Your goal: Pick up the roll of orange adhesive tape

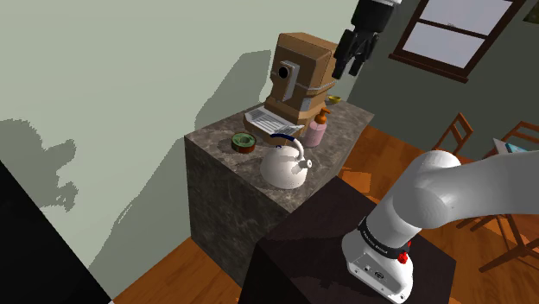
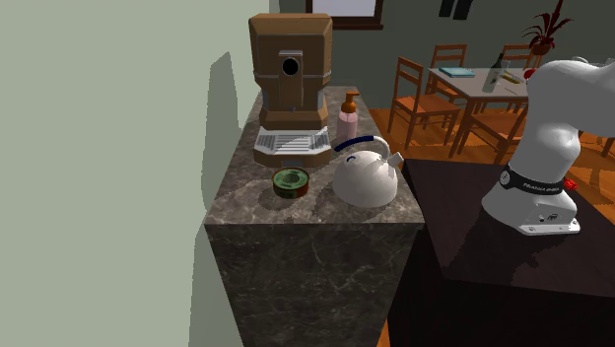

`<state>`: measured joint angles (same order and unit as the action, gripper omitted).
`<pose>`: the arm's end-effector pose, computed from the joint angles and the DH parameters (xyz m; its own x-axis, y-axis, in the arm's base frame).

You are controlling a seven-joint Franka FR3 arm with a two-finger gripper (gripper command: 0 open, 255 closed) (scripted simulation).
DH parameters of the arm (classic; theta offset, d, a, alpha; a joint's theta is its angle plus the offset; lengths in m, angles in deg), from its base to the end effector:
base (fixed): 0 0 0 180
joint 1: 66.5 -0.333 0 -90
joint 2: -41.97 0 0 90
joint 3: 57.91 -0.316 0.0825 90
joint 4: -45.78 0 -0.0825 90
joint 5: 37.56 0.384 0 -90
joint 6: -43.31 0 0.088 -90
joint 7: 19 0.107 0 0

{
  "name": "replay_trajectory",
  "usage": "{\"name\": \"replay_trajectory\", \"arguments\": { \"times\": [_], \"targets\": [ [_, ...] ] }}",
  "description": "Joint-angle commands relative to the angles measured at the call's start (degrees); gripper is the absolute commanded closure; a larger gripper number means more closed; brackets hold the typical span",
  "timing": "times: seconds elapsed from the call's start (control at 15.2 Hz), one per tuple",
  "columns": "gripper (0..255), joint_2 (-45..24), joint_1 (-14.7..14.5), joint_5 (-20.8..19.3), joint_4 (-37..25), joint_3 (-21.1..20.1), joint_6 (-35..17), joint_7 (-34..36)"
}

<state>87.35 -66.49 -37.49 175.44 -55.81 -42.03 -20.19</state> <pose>0.2967 -0.0153 0.6285 0.9998 -0.0055 0.0187 -0.0050 -0.9996 -0.0269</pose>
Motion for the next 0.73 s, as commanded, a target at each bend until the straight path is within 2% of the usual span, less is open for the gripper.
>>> {"name": "replay_trajectory", "arguments": {
  "times": [0.0,0.66],
  "targets": [
    [0,0.0,0.0,0.0,0.0,0.0,0.0,0.0],
    [0,-13.3,-0.2,-1.1,5.9,1.4,-18.9,-2.5]
  ]
}}
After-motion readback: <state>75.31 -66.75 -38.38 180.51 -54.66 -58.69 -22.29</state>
